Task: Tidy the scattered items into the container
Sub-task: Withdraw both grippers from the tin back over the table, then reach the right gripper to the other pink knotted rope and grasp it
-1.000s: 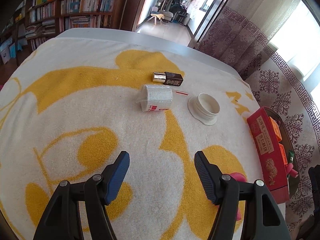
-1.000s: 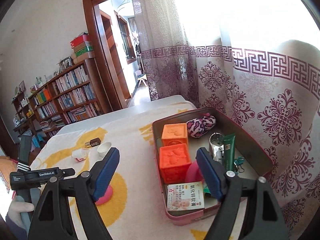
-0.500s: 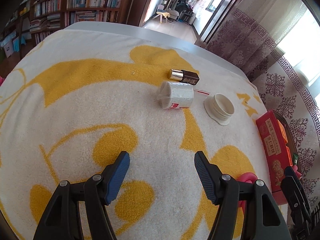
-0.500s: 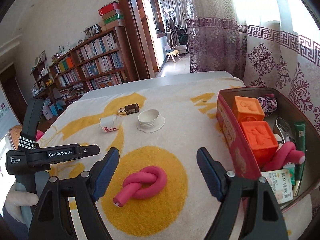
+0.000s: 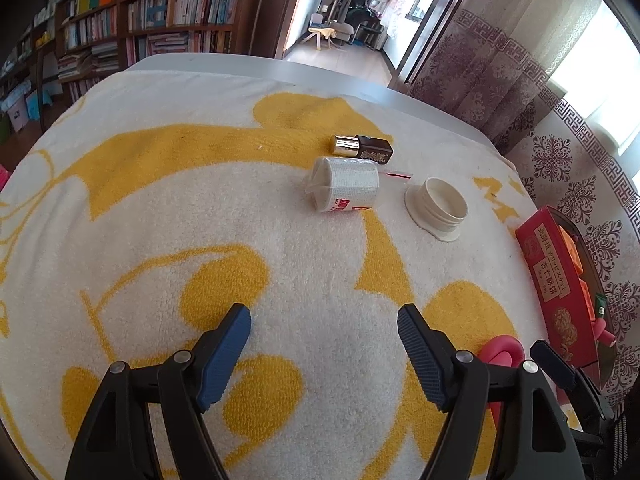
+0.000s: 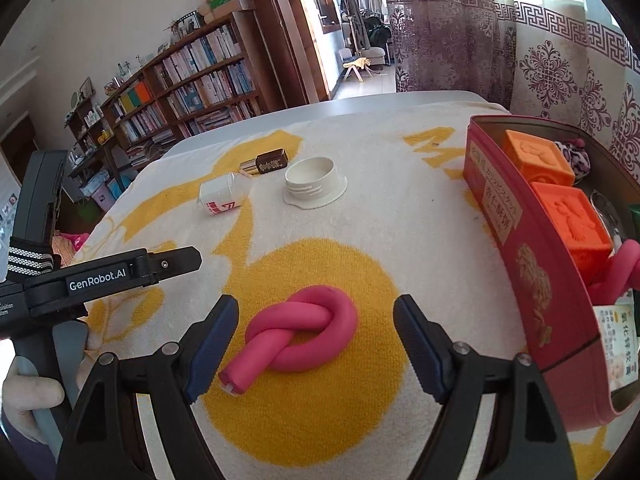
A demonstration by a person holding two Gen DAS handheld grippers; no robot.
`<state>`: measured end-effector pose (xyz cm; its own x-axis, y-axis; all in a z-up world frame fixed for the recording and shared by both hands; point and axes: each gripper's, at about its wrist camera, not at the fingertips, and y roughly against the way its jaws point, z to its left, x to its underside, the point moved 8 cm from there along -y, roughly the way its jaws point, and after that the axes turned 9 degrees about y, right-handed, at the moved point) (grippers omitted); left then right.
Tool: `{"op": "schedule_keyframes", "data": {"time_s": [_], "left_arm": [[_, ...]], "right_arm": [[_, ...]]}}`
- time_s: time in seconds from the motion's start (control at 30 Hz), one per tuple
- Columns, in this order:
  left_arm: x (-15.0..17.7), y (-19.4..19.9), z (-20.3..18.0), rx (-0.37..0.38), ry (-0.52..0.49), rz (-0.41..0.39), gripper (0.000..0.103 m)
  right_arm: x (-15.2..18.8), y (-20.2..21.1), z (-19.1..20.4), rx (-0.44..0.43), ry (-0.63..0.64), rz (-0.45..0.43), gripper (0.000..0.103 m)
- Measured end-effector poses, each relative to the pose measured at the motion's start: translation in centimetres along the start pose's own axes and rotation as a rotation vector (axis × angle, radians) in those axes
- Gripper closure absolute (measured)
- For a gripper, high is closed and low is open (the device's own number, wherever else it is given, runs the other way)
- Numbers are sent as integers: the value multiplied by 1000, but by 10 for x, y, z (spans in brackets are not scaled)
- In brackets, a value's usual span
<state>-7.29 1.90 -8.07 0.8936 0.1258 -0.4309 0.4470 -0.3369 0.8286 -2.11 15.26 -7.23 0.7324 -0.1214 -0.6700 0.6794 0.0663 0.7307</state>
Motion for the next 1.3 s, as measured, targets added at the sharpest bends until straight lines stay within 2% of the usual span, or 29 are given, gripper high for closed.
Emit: {"op": "schedule_keyframes", "data": {"time_s": [0.23,0.43,0.5,0.53,0.6,0.87,1.1,1.3], "left_arm": [[1,0,-1,-6,-10,0,25],[1,-1,-1,-6,-12,-1,25],[1,-1,-1,-7,-14,-1,25],[1,-1,-1,-7,-15,-2,25],[1,-1,-2,-9,-17,-4,25],[3,-4,-5,-32,-45,-17,25],[-5,-6,-9,-49,-46,-8,25],[-19,-5,-28,-77,-109,-33,25]], "right_arm": [[5,-16,5,10,26,77,21],[8,-20,10,63,80,106,20],[8,-19,11,60,85,102,24],[8,-18,10,59,84,98,32],[8,-17,8,54,73,90,37],[7,-10,6,-12,26,56,38],[6,-4,5,-11,28,35,38],[4,2,9,-16,42,17,38]]}}
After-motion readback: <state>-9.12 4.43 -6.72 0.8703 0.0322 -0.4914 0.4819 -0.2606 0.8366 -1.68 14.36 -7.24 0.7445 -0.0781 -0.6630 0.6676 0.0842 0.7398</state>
